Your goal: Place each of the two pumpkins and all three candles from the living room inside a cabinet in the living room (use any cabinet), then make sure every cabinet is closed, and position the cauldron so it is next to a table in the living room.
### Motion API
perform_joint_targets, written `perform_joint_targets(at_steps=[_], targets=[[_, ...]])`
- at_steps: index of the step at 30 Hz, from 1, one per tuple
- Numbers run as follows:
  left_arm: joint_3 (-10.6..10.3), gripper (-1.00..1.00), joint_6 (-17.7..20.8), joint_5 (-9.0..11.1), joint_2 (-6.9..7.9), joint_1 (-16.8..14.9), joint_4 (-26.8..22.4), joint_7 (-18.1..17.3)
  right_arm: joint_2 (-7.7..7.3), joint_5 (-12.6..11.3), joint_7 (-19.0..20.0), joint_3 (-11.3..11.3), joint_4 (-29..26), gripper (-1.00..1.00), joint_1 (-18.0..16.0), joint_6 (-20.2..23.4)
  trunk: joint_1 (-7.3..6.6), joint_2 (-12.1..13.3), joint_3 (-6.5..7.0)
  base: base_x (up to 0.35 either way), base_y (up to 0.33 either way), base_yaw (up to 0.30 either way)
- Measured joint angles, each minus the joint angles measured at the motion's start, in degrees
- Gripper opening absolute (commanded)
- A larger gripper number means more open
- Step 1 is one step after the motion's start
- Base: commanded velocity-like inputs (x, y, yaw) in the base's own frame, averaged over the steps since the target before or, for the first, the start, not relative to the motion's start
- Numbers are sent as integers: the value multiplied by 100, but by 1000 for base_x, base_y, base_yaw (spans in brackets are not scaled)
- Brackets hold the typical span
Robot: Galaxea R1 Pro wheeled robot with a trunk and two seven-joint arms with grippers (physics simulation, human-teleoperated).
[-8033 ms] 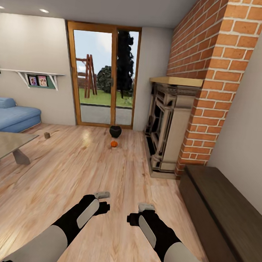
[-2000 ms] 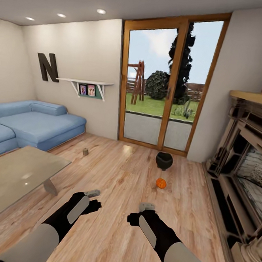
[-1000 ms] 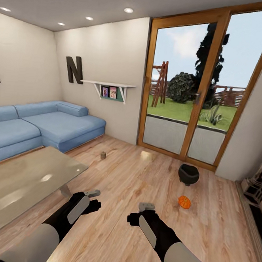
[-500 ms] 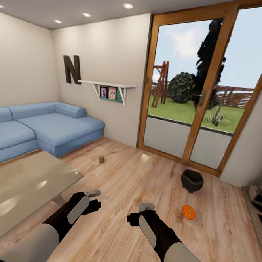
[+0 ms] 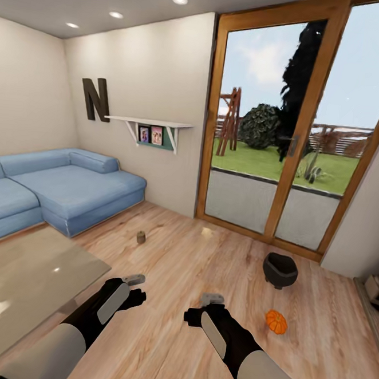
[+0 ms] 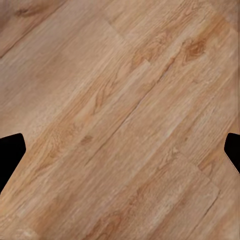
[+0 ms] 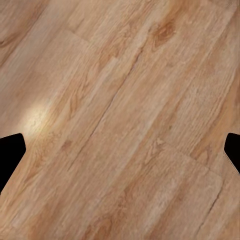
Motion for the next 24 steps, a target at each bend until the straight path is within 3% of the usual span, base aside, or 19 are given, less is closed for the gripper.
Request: perform_joint_targets(at_steps=[19, 24], targets=[[1, 100, 0, -3, 0, 0, 4, 0, 0, 0, 7, 0, 0, 100, 0, -15, 0, 0, 0, 342, 0, -2], [-3, 100, -1, -7, -1, -1, 3, -1, -1, 0, 8, -1, -2, 100, 1, -8, 0, 0, 0, 342, 0, -175]])
